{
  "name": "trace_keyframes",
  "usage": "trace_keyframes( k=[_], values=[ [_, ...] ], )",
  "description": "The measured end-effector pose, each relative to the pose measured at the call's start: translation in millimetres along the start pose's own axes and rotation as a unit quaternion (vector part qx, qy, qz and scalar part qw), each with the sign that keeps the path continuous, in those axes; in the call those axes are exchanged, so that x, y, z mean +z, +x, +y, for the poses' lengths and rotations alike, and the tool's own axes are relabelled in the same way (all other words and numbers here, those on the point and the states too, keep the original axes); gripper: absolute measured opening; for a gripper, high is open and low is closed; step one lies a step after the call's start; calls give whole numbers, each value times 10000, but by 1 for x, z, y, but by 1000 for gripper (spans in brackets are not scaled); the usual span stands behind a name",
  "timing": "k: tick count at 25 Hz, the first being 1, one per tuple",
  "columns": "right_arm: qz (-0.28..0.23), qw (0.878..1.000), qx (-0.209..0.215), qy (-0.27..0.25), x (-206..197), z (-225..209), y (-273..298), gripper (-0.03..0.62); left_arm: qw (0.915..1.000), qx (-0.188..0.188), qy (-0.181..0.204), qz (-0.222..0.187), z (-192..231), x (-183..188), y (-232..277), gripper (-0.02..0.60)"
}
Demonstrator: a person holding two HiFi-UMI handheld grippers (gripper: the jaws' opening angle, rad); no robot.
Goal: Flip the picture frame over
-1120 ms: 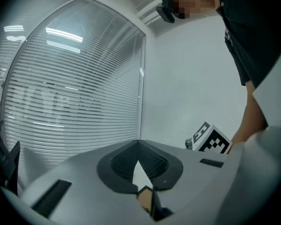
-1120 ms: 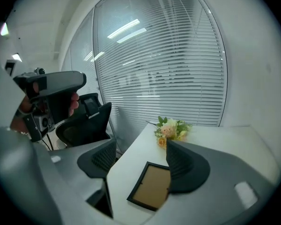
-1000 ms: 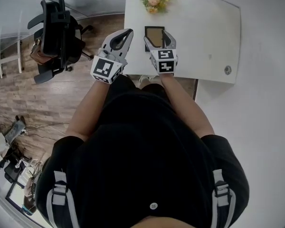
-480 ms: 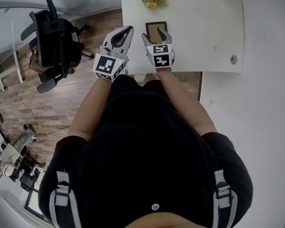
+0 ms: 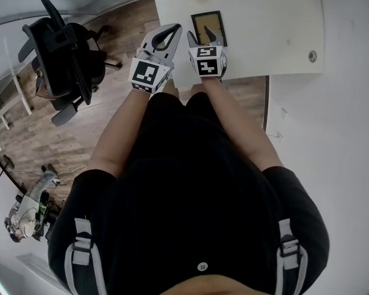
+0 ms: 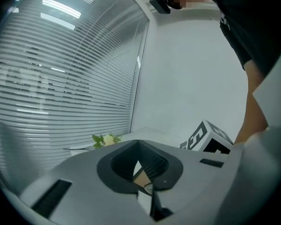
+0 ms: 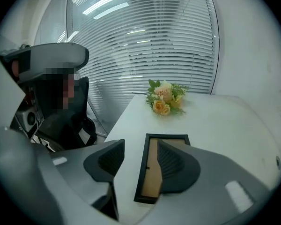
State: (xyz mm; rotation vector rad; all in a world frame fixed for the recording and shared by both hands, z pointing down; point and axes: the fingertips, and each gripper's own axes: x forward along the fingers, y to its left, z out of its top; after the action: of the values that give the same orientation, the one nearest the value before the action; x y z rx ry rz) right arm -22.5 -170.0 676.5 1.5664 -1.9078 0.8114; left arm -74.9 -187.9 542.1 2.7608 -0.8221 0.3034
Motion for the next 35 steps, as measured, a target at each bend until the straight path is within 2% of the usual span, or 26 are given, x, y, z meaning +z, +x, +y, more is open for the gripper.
trace_keyframes(
  k=[6, 16, 26, 35],
  values=[
    [135, 9995, -219, 160, -17, -1, 14, 199, 9998, -110, -135, 84, 5, -23, 5, 2],
    [393, 9981, -329, 341, -39, -6, 29, 163, 9995, -126, -201, 207, 12, -47, 8, 2],
    [578, 9977, -301, 162, -44, -1, 39, 133, 9991, 11, -303, 289, 22, -58, -1, 2],
    [573, 9974, -444, 31, -44, -3, 43, 135, 9990, 83, -368, 239, 29, -58, -7, 2]
  ],
)
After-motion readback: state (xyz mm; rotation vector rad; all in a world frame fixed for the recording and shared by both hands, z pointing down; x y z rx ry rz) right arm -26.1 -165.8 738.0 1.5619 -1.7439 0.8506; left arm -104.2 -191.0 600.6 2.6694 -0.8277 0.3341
